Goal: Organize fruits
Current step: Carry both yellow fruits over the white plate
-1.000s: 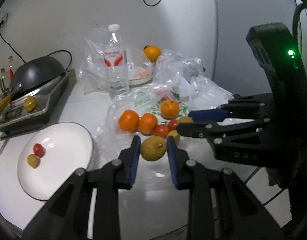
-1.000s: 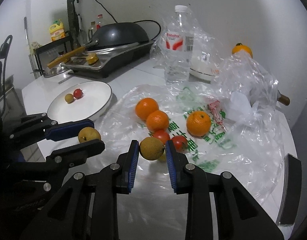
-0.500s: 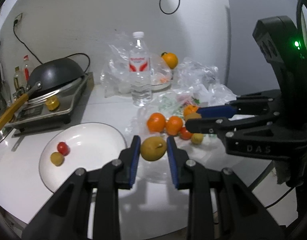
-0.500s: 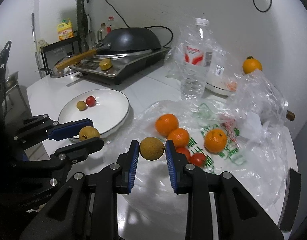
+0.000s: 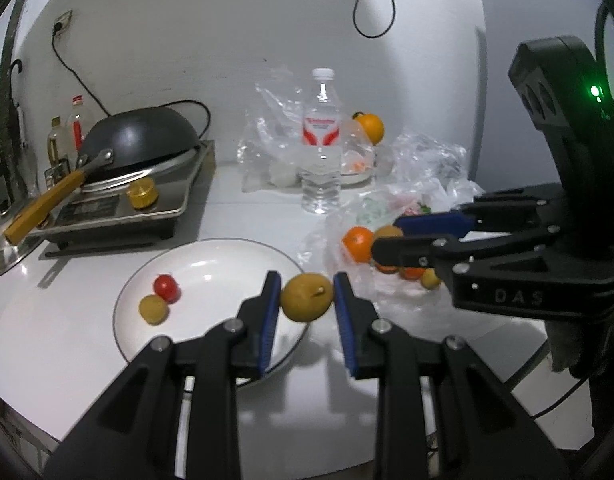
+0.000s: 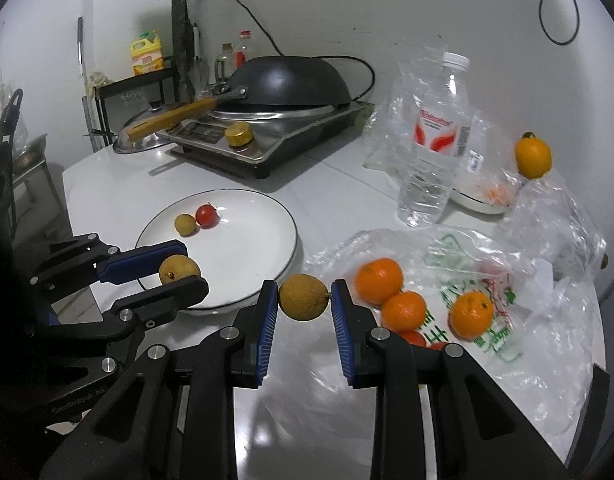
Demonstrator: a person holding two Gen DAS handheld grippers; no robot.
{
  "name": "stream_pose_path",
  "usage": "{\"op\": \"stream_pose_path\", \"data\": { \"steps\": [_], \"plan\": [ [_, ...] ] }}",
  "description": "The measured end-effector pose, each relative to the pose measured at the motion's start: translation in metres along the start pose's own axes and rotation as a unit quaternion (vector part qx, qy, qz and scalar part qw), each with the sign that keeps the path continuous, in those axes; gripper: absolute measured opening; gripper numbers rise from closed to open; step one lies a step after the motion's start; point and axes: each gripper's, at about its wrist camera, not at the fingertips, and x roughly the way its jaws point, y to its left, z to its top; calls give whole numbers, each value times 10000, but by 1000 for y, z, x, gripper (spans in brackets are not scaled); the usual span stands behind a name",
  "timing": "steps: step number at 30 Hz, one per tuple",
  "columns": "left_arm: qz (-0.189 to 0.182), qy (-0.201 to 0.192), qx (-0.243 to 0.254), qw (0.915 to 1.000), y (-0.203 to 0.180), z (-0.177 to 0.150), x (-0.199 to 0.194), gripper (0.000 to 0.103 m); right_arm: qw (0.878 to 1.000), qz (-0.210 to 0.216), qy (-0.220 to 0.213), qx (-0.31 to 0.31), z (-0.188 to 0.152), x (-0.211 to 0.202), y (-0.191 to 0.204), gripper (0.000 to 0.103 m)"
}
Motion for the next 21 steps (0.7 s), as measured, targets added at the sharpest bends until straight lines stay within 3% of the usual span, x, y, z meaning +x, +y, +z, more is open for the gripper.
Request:
{"op": "stream_pose_path", "data": {
  "steps": [21],
  "plan": [
    [676,177,-372,9969,70,-19,17,28,9994,162,201,-238,27,49,33,29]
  ]
}}
